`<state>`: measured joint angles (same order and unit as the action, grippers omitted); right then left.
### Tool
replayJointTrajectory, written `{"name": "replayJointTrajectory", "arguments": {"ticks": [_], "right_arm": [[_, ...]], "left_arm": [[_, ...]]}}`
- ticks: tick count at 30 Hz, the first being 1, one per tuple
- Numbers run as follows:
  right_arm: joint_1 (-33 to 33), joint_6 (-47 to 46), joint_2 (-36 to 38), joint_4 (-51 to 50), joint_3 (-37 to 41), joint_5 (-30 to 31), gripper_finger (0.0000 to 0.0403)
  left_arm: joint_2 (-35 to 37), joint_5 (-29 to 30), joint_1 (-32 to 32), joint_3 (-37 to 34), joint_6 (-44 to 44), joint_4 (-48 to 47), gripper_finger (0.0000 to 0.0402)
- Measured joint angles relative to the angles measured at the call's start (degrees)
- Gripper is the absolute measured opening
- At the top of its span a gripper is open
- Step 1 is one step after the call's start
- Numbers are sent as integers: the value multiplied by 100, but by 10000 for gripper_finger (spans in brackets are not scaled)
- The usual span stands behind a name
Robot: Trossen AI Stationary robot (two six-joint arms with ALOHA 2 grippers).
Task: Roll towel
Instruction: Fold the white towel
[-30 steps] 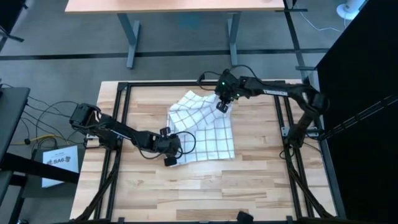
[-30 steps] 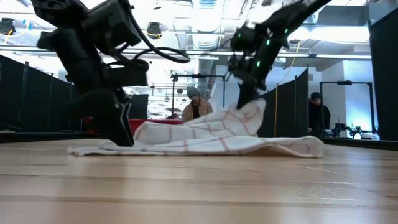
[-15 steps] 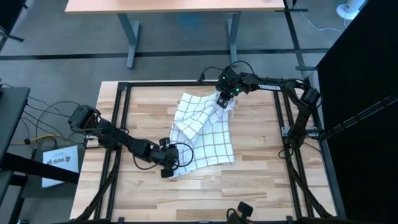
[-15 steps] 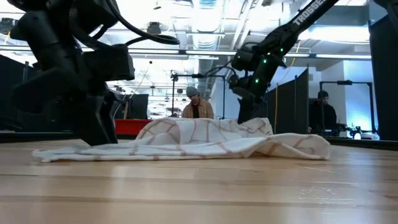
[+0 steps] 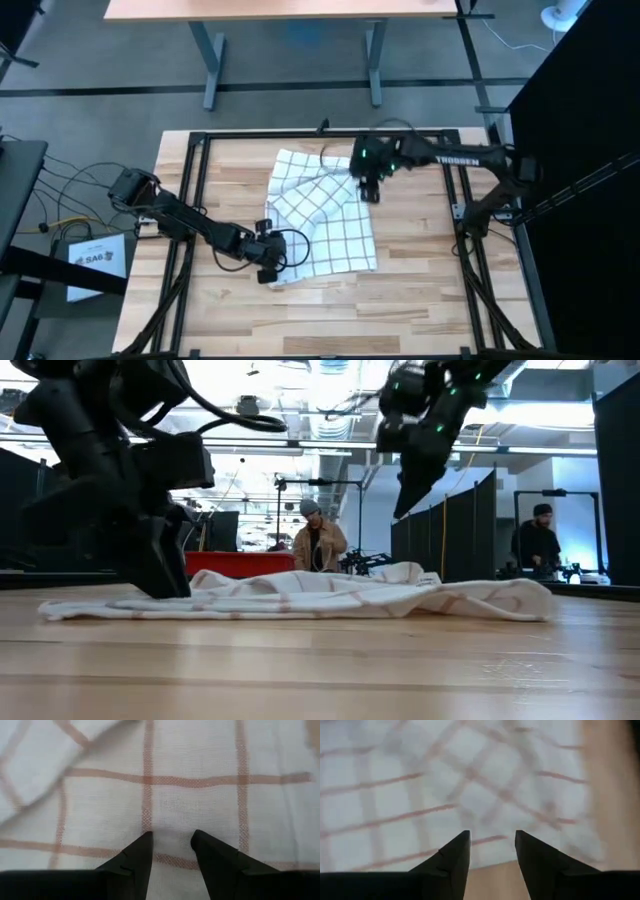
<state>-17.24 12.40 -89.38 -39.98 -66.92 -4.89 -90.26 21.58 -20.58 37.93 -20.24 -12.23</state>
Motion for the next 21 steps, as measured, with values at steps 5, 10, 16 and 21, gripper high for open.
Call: {"name": "replayJointTrajectory", "arguments": {"ticks": [5, 10, 16, 21], "right_arm": [[1013, -239, 62, 538, 707, 133, 132], [1769, -702, 23, 1721, 1496, 375, 128], [2182, -1362, 9, 2610, 1930, 382, 128], [2303, -1432, -123, 3038, 2134, 400, 128]], "left_arm": [[158, 839, 197, 324, 921, 75, 134], [151, 844, 547, 485, 1720, 337, 134], [-68, 543, 1022, 496, 1933, 401, 134], [-688, 406, 1106, 502, 2401, 798, 134]]}}
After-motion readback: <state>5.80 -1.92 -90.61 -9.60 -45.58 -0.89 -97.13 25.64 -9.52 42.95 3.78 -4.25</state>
